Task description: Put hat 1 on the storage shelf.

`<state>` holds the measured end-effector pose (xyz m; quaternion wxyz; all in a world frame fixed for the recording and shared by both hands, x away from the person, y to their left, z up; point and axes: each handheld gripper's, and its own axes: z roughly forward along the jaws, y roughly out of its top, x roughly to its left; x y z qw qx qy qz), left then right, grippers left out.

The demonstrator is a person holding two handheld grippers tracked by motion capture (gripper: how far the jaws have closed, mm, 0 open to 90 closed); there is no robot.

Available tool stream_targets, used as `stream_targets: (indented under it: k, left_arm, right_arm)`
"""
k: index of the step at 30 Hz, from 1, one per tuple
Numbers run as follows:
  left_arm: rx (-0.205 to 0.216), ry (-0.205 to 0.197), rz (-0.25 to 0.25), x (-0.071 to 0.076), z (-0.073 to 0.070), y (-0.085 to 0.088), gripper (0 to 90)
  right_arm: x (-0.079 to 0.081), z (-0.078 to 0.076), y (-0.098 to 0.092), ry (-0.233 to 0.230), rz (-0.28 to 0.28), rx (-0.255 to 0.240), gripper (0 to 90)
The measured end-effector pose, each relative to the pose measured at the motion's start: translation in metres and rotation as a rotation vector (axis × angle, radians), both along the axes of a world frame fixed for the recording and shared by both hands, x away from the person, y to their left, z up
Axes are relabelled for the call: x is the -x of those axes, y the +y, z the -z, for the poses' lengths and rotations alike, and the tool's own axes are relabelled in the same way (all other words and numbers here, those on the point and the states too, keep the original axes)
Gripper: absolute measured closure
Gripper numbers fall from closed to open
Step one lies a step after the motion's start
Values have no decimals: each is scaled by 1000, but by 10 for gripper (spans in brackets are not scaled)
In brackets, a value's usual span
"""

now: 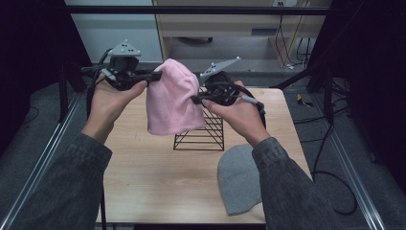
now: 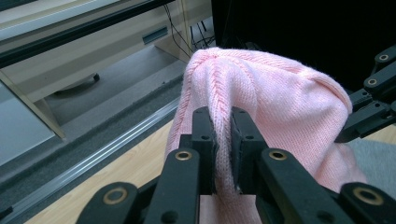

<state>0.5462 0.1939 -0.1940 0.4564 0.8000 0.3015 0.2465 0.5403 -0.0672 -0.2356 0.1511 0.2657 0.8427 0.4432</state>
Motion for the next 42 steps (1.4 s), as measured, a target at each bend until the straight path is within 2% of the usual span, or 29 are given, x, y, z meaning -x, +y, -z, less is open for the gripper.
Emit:
stream_targets:
  k: [1,2,6,10,16,19,25,31,38,42]
  left_arm:
    - [-8,-4,-2,-7,-5,-6,815]
    - [-12,-5,-4,-10,-8,-8,815]
    - [-20,-19,-3,-16,-18,-19,816]
    - [-42,-26,-9,-24,-21,-27,816]
    - [-27,-1,-13,-43,-7,-36,816]
    - [-50,2,-5,-49,-2,-41,816]
    - [-64,6,2,-60,9,-51,816]
    - [-95,-17,6,-69,19,-59,816]
    - [-83,-34,11,-74,34,-60,816]
    - [-78,-41,25,-73,39,-61,816]
  right_arm:
    - [0,0,0,0,0,0,849]
    - [-6,-5,-5,5,11,-13,849]
    - [-14,-13,-13,-6,34,-14,849]
    - [-22,-18,-20,-15,60,-10,848]
    - [-39,-8,-27,-2,95,11,848]
    - [-46,-3,-30,0,109,21,847]
    - [-58,11,-38,24,137,32,847]
    - [-65,26,-43,22,154,36,847]
    - [-68,39,-48,25,157,25,847]
    - [-66,45,-50,9,150,27,845]
